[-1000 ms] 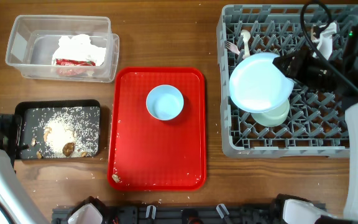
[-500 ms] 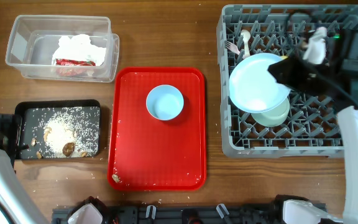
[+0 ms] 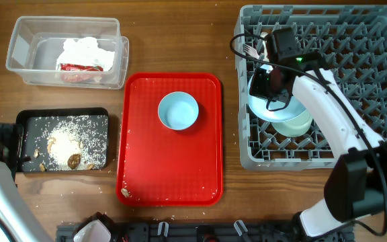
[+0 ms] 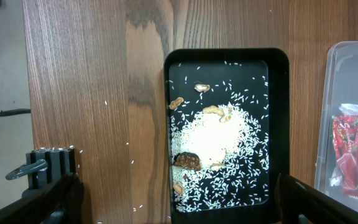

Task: Sort waste into correct bins and load items into the dishwasher rack
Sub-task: 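Lower the large bowl edge-first into the rack slots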

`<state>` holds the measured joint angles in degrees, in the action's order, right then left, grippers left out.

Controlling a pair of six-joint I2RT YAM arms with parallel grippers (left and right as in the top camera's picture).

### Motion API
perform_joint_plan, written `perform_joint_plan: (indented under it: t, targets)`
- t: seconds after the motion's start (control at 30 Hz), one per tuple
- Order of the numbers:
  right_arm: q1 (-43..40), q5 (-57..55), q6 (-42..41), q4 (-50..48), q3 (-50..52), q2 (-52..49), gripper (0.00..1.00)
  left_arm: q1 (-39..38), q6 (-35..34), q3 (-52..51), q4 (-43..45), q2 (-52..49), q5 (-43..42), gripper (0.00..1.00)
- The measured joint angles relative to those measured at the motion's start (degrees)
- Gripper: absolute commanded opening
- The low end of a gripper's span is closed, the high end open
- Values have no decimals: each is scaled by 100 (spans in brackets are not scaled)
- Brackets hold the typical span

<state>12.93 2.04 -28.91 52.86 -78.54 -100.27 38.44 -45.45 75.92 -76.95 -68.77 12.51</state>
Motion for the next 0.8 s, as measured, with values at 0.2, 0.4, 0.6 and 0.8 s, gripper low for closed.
perform_joint_plan:
  t: [0.2, 0.4, 0.6, 0.8]
  targets:
    - [76, -85, -26, -76, 13, -256, 4, 0, 0, 0, 0, 0, 0, 100]
    - [267, -92, -44, -90, 20, -461, 4, 0, 0, 0, 0, 0, 0, 100]
    - [315, -214, -195, -66, 20, -476, 4, 0, 0, 2, 0, 0, 0, 100]
    - [334, -221, -302, 42, 46, -476, 4, 0, 0, 0, 0, 0, 0, 100]
